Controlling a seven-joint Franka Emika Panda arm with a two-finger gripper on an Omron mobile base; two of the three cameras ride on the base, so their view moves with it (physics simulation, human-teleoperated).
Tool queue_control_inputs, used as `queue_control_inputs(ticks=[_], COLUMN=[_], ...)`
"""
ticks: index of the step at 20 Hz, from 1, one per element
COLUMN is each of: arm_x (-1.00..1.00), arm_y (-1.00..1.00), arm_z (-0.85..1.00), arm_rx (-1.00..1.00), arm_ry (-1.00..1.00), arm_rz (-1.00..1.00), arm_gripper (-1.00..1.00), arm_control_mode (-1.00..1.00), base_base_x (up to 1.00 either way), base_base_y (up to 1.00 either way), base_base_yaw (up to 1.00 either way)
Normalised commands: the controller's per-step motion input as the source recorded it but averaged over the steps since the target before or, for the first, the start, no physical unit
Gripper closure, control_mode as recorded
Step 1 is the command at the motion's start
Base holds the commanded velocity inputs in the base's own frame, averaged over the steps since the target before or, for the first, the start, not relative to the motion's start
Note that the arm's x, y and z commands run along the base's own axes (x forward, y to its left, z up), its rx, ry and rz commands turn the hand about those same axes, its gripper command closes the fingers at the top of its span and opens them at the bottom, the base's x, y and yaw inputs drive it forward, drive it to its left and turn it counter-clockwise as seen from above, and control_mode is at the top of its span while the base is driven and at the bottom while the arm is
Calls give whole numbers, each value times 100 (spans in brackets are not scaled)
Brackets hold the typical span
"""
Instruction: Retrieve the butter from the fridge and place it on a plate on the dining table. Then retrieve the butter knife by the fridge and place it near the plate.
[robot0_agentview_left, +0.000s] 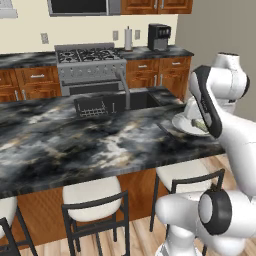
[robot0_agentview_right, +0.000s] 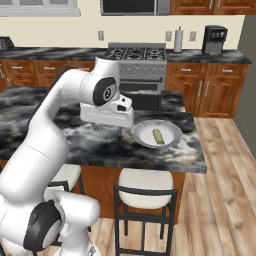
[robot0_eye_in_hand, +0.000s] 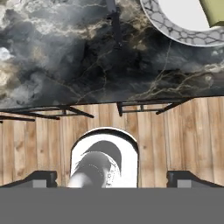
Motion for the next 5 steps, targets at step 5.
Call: queue_control_inputs(ticks=[5], arm_x=[-60], arm_y=[16], arm_z=[-11], arm_rx=[0], arm_ry=[5], arm_rz=[0], arm_gripper=[-100], arm_control_mode=[-100], base_base_x=[0], base_base_y=[0], base_base_yaw=[0])
